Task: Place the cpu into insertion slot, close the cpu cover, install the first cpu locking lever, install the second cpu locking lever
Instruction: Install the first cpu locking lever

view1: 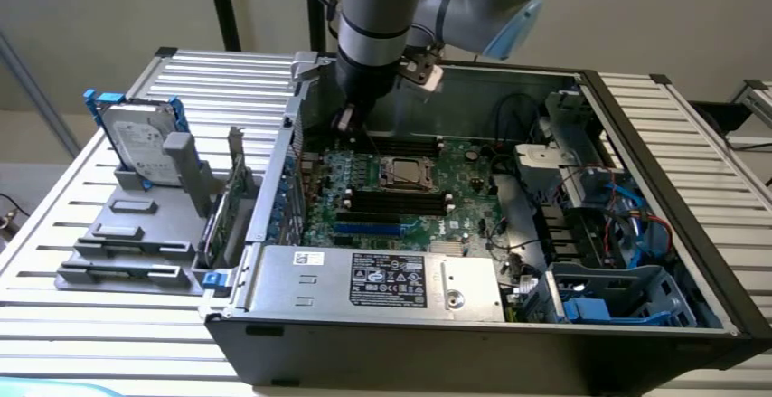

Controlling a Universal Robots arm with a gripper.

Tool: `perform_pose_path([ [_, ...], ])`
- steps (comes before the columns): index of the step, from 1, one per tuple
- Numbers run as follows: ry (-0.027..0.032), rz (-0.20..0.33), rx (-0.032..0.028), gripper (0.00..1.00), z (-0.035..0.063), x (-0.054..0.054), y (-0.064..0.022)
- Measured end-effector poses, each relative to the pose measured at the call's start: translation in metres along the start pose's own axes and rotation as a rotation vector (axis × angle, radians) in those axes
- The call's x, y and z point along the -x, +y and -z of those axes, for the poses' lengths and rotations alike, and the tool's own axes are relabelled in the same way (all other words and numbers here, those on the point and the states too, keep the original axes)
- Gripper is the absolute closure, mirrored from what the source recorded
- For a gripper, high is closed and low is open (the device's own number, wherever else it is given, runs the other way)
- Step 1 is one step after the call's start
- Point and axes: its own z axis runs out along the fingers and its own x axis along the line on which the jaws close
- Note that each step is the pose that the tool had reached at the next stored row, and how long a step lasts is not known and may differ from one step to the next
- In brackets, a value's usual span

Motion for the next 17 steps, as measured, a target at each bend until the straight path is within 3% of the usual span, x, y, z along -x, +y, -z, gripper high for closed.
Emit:
perform_pose_path([
  [5, 0.0273, -0.043, -0.0016, 0.89, 0.0005, 0.0004, -0.0013],
  [11, 0.0520, -0.089, -0.0067, 0.89, 0.0007, 0.0010, -0.0029],
  [13, 0.0580, -0.102, -0.0126, 0.89, 0.0007, 0.0012, -0.0036],
  [16, 0.0628, -0.118, -0.0266, 0.89, 0.0006, 0.0015, -0.0044],
  [17, 0.0671, -0.123, -0.0298, 0.89, 0.0006, 0.0016, -0.0047],
])
